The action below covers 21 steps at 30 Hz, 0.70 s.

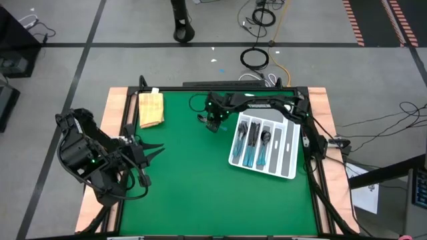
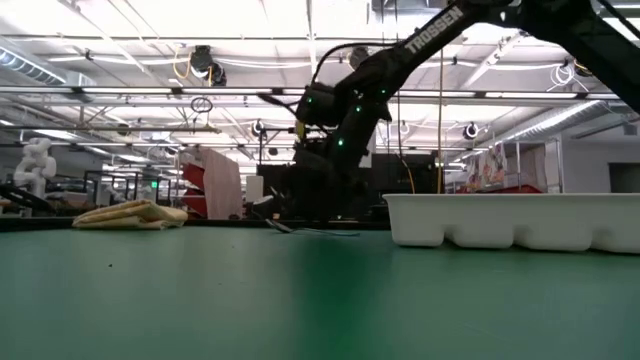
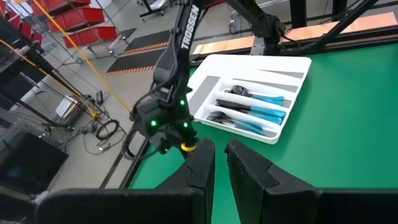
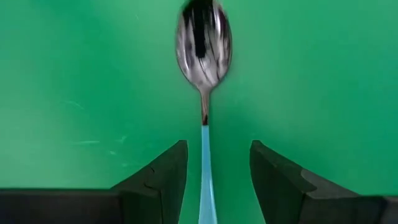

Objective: Sort silverware
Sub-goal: Put the blue spoon into the white cutlery tray

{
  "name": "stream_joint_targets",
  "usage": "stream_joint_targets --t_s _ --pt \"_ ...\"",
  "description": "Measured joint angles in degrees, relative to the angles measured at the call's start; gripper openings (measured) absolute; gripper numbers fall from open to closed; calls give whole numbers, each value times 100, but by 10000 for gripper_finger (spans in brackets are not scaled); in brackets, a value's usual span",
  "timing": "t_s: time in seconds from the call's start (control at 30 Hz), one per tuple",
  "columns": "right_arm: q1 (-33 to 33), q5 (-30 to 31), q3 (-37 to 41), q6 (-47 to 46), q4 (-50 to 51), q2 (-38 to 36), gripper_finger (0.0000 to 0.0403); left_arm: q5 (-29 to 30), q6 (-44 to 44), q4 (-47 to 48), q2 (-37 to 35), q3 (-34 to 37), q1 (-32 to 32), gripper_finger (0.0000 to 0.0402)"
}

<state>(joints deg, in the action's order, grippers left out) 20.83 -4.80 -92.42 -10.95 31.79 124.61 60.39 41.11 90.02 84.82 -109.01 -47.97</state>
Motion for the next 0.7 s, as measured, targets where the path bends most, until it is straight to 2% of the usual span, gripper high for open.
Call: stream_joint_targets --t_s 0.1,0.27,0.33,0.47,0.5,0.7 --pt "-16 -51 0 -169 28 161 160 -7 -17 0 0 0 0 52" --pt "-100 271 -2 -39 69 176 149 -14 -178 -2 0 0 0 52" --pt "-108 284 -7 -24 203 176 121 -14 -257 -1 0 0 0 52" --pt "-115 165 -21 117 493 185 27 -14 -282 0 0 0 0 52" --pt "-116 95 -26 208 547 185 15 -14 -291 0 0 0 0 52" --pt "-245 72 -186 275 907 175 3 -14 -290 0 0 0 0 52"
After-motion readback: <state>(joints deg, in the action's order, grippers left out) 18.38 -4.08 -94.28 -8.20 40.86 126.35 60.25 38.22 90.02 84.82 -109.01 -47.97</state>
